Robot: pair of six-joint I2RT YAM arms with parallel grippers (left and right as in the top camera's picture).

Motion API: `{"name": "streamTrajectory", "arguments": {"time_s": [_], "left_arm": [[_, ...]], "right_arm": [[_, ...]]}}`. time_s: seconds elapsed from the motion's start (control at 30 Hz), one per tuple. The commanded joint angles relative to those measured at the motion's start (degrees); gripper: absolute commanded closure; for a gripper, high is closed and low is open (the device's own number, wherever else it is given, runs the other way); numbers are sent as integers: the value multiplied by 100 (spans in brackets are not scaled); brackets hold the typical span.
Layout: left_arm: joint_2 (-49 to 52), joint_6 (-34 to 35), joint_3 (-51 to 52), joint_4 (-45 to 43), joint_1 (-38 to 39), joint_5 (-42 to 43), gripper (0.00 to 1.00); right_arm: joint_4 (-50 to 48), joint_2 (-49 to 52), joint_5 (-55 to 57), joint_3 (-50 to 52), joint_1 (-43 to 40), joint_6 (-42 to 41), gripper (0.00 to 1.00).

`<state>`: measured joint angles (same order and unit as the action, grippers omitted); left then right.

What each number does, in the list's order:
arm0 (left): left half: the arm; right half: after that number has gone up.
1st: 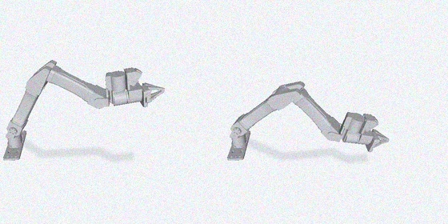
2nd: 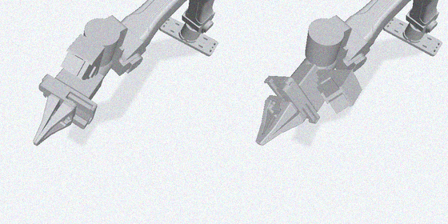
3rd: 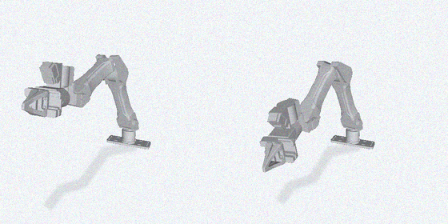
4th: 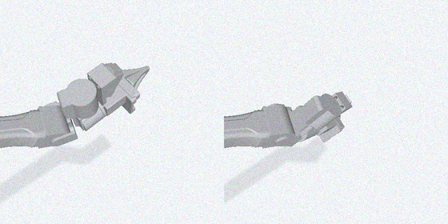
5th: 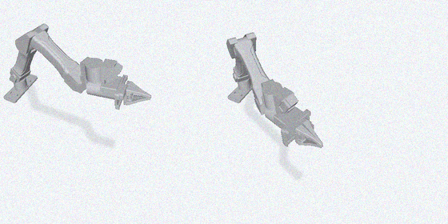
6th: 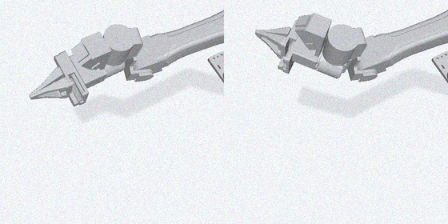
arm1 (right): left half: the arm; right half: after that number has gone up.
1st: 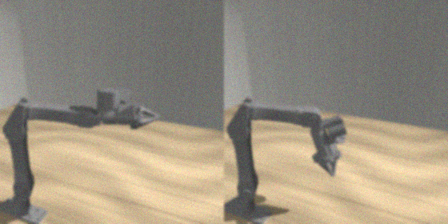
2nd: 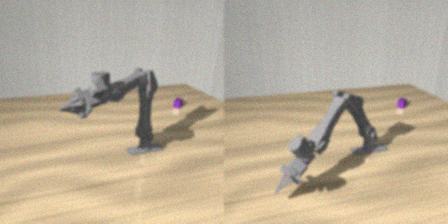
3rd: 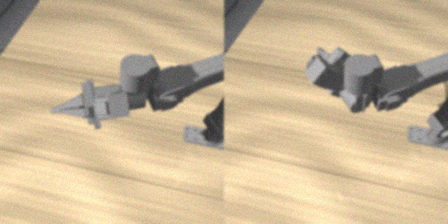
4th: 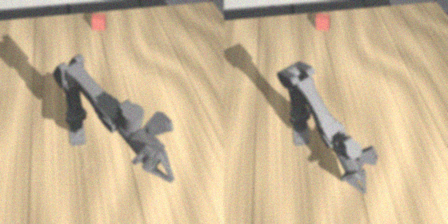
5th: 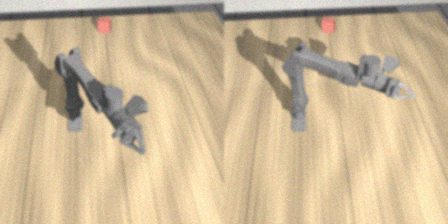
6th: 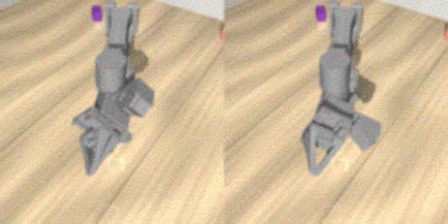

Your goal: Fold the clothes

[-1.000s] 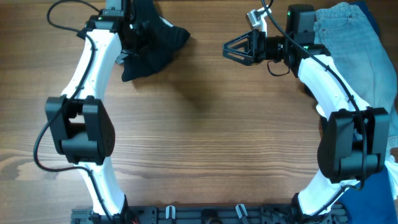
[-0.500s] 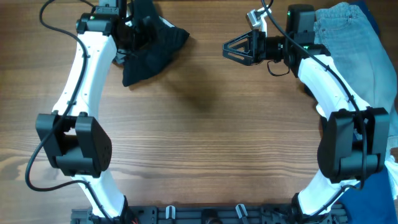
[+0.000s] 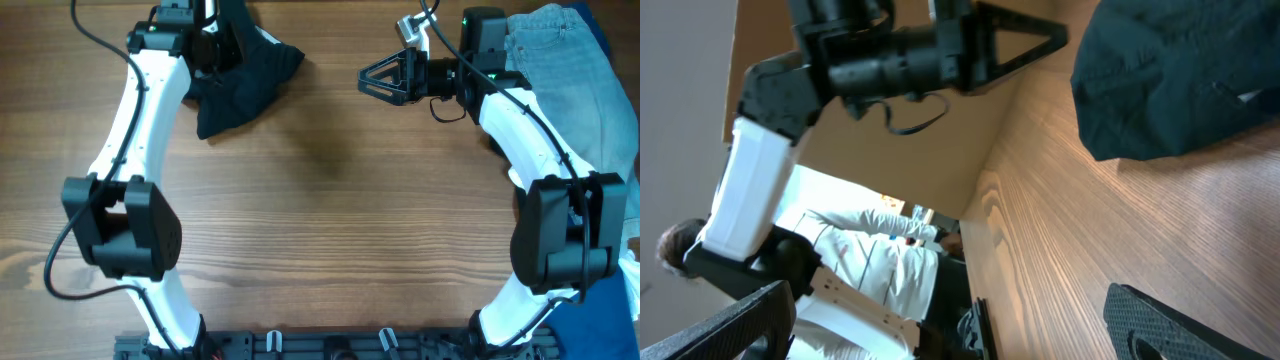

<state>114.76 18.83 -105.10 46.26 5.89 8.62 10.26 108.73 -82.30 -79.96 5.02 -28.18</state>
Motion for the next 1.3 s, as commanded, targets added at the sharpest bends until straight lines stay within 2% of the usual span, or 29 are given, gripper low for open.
{"name": "streamTrajectory", "arguments": {"time_s": [0.0, 0.17, 0.3, 0.43, 0.53, 0.63, 0.77, 0.87, 0.93, 0.97, 1.03, 1.07, 1.13, 1.17, 1.2, 1.27], "left_arm": [[546, -212, 11, -337, -24, -76, 96], [1366, 173, 11, -136, -170, -50, 96], [1646, 317, 11, 90, -337, -72, 96], [1744, 734, 11, 181, -940, 46, 96], [1744, 732, 11, 289, -1491, 549, 96], [1744, 684, 11, 573, -2033, 599, 96], [1744, 293, 11, 896, -2503, 595, 96], [1742, -46, 11, 1021, -2566, 597, 96], [1735, -522, 9, 955, -2396, 1012, 96], [1718, -651, 9, 925, -2238, 1069, 87], [1685, -638, 9, 883, -1965, 1108, 79], [1659, -566, 9, 811, -1825, 1220, 96], [1556, -339, 9, 695, -1543, 1327, 95], [1453, -343, 9, 706, -1375, 1390, 67], [1379, -339, 9, 713, -1279, 1394, 46], [1231, -343, 9, 702, -1095, 1405, 21]], "right_arm": [[-13, -105, -212, 59, 28, 118, 0], [-13, -105, -278, 59, 28, 118, 0], [-9, -105, -413, 59, 28, 96, 0], [-13, -103, -527, 59, 28, -46, 0], [-11, -103, -525, 59, 28, -46, 0], [-11, -103, -527, 57, 28, -50, 0], [-13, -103, -520, 59, 28, -50, 0], [-13, -103, -520, 59, 28, -120, 0], [-15, -103, -520, 57, 28, -197, 0], [-15, -105, -520, 57, 28, -197, 0], [-13, -103, -520, 57, 28, -199, 0], [-15, -105, -516, 59, 28, -199, 0], [-13, -105, -516, 57, 28, -201, 0], [-15, -105, -516, 57, 28, -199, 0], [-15, -103, -516, 59, 28, -197, 0], [-15, -105, -501, 57, 28, -195, 0]]}}
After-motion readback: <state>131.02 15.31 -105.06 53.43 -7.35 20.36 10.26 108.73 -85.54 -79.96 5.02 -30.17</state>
